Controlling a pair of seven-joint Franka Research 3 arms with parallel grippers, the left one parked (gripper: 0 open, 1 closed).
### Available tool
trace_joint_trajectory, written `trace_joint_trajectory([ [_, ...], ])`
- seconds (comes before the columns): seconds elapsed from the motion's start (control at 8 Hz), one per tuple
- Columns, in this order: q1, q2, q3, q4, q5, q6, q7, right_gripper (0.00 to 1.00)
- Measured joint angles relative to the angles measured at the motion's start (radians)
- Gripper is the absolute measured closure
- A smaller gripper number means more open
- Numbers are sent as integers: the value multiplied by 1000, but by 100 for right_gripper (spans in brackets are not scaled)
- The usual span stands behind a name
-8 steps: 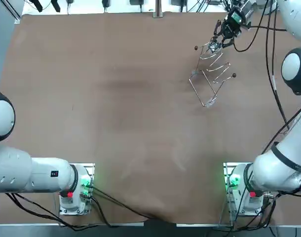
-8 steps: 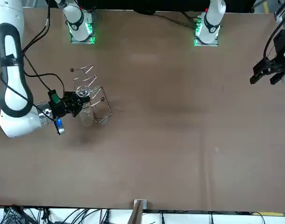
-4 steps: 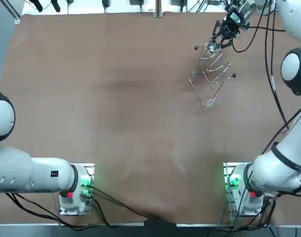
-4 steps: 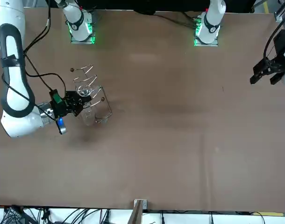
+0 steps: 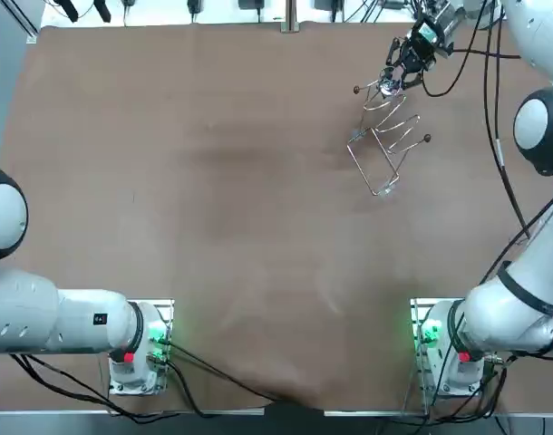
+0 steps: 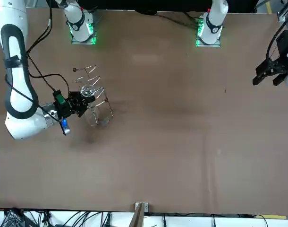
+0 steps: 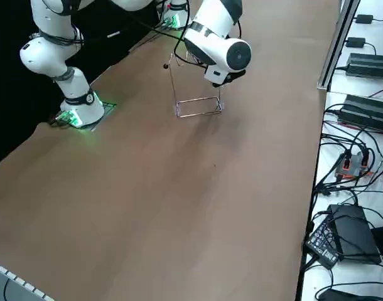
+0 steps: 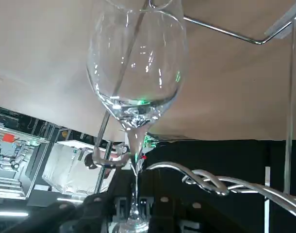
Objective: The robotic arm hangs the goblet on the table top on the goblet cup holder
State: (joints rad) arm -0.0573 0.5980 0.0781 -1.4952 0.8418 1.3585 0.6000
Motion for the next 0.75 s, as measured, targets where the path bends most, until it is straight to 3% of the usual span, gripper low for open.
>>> trace_joint_trajectory([
  [0.75, -3, 16, -1, -3, 1, -4, 0, 89],
])
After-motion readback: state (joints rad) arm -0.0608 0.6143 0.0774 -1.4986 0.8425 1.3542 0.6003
